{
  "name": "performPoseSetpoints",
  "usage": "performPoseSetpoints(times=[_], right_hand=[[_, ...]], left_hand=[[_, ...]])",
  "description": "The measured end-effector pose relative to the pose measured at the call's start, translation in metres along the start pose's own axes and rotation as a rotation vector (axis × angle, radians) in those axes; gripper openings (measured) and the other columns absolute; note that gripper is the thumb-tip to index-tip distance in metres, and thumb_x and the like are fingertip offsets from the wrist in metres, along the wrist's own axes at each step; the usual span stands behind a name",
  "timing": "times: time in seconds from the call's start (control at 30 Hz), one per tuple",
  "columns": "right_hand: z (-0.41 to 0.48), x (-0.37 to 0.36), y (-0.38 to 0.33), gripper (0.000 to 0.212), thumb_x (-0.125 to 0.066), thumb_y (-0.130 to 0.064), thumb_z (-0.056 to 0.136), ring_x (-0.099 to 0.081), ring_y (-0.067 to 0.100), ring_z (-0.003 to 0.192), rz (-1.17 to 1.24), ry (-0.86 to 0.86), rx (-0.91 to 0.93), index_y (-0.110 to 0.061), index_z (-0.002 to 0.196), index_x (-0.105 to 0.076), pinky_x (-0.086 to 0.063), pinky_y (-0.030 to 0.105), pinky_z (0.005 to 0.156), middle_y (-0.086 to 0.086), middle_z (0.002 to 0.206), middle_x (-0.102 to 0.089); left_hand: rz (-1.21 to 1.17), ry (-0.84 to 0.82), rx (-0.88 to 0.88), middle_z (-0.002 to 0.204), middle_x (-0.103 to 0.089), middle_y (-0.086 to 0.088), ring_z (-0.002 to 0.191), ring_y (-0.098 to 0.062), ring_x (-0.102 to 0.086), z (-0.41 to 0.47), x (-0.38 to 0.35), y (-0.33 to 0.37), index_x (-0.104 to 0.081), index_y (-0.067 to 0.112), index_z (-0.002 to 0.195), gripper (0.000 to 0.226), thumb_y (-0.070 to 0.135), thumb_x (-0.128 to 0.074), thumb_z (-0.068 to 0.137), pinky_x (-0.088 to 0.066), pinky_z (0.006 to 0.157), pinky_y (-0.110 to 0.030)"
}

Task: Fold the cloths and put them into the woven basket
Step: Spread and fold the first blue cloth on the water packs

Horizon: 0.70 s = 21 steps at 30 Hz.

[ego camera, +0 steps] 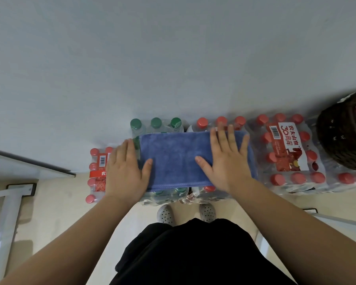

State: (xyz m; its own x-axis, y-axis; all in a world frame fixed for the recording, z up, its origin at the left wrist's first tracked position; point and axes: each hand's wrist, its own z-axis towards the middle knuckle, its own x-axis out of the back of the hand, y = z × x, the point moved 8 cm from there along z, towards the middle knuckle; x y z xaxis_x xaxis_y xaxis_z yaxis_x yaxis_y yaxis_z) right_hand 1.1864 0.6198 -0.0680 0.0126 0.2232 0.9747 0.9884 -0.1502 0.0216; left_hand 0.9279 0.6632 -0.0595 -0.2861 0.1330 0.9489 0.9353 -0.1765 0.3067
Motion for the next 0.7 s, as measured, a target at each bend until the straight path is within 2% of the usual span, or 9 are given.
performPoseSetpoints(times=[0.03, 0.1, 0.2, 0.27, 0.37, 0.5, 0.57, 0.63, 0.7], right_hand=[[-0.002, 0.001, -0.014, 0.094, -0.002, -0.077, 0.089, 0.013, 0.031, 0.152, 0.002, 0.002, 0.038, -0.013, 0.158, 0.004, 0.011, 0.063, 0.117, 0.009, 0.166, 0.009], [-0.002, 0.001, -0.037, 0.093, -0.003, -0.077, 0.089, 0.016, 0.031, 0.151, -0.01, 0.0, 0.081, -0.014, 0.158, 0.005, 0.013, 0.063, 0.116, 0.006, 0.165, 0.016], [0.0, -0.007, -0.049, 0.094, -0.002, -0.077, 0.088, 0.02, 0.033, 0.15, -0.034, -0.03, 0.063, -0.014, 0.157, 0.007, 0.013, 0.065, 0.115, 0.004, 0.165, 0.02], [0.001, -0.012, -0.049, 0.096, -0.002, -0.078, 0.087, 0.022, 0.034, 0.149, -0.059, -0.056, 0.045, -0.014, 0.158, 0.007, 0.012, 0.067, 0.114, 0.004, 0.165, 0.019], [0.002, -0.015, -0.05, 0.096, -0.002, -0.079, 0.087, 0.023, 0.035, 0.149, -0.066, -0.068, 0.037, -0.016, 0.158, 0.007, 0.01, 0.068, 0.114, 0.003, 0.165, 0.017], [0.003, -0.015, -0.05, 0.096, -0.004, -0.08, 0.087, 0.023, 0.035, 0.149, -0.056, -0.066, 0.024, -0.017, 0.158, 0.006, 0.006, 0.067, 0.115, 0.002, 0.166, 0.016], [0.002, -0.016, -0.051, 0.095, -0.004, -0.08, 0.087, 0.024, 0.035, 0.148, -0.058, -0.068, 0.023, -0.018, 0.158, 0.006, 0.005, 0.068, 0.115, 0.002, 0.166, 0.017], [0.003, -0.015, -0.052, 0.095, -0.004, -0.08, 0.087, 0.025, 0.035, 0.148, -0.059, -0.075, 0.028, -0.018, 0.158, 0.005, 0.004, 0.068, 0.114, 0.002, 0.165, 0.017], [0.004, -0.016, -0.053, 0.096, -0.004, -0.08, 0.087, 0.026, 0.036, 0.148, -0.066, -0.085, 0.038, -0.017, 0.158, 0.005, 0.004, 0.069, 0.114, 0.002, 0.165, 0.018]], left_hand=[[-0.024, 0.079, 0.036, 0.138, -0.05, -0.019, 0.126, -0.039, -0.042, 0.003, 0.01, -0.003, -0.052, 0.006, 0.137, 0.069, 0.058, -0.038, 0.094, -0.035, 0.108, -0.049], [-0.079, 0.118, 0.128, 0.116, -0.059, -0.015, 0.108, -0.037, -0.049, 0.012, 0.016, -0.01, -0.067, 0.01, 0.114, 0.051, 0.053, -0.056, 0.09, -0.043, 0.093, -0.047], [-0.146, 0.002, 0.228, 0.105, -0.065, -0.008, 0.101, -0.03, -0.057, 0.025, 0.007, -0.014, -0.071, 0.017, 0.103, 0.046, 0.056, -0.066, 0.08, -0.049, 0.087, -0.042], [-0.232, -0.028, 0.235, 0.091, -0.069, -0.008, 0.088, -0.028, -0.062, 0.028, 0.005, -0.01, -0.073, 0.015, 0.088, 0.04, 0.052, -0.069, 0.075, -0.054, 0.079, -0.042], [-0.278, -0.077, 0.211, 0.065, -0.065, -0.009, 0.065, -0.027, -0.061, 0.031, 0.002, -0.002, -0.069, 0.01, 0.067, 0.029, 0.038, -0.072, 0.076, -0.056, 0.063, -0.043], [-0.259, -0.093, 0.157, 0.057, -0.056, -0.004, 0.057, -0.026, -0.057, 0.033, 0.001, 0.005, -0.054, 0.015, 0.058, 0.026, 0.027, -0.067, 0.077, -0.047, 0.052, -0.034], [-0.267, -0.078, 0.143, 0.06, -0.053, -0.002, 0.06, -0.026, -0.054, 0.031, 0.003, 0.009, -0.047, 0.018, 0.059, 0.027, 0.023, -0.066, 0.078, -0.038, 0.054, -0.031], [-0.301, -0.074, 0.152, 0.068, -0.056, -0.001, 0.066, -0.026, -0.054, 0.027, 0.007, 0.014, -0.049, 0.019, 0.068, 0.02, 0.02, -0.065, 0.081, -0.04, 0.059, -0.032], [-0.401, -0.06, 0.213, 0.076, -0.062, 0.0, 0.071, -0.022, -0.058, 0.024, 0.012, 0.015, -0.055, 0.018, 0.088, 0.012, 0.017, -0.066, 0.082, -0.049, 0.066, -0.034]])
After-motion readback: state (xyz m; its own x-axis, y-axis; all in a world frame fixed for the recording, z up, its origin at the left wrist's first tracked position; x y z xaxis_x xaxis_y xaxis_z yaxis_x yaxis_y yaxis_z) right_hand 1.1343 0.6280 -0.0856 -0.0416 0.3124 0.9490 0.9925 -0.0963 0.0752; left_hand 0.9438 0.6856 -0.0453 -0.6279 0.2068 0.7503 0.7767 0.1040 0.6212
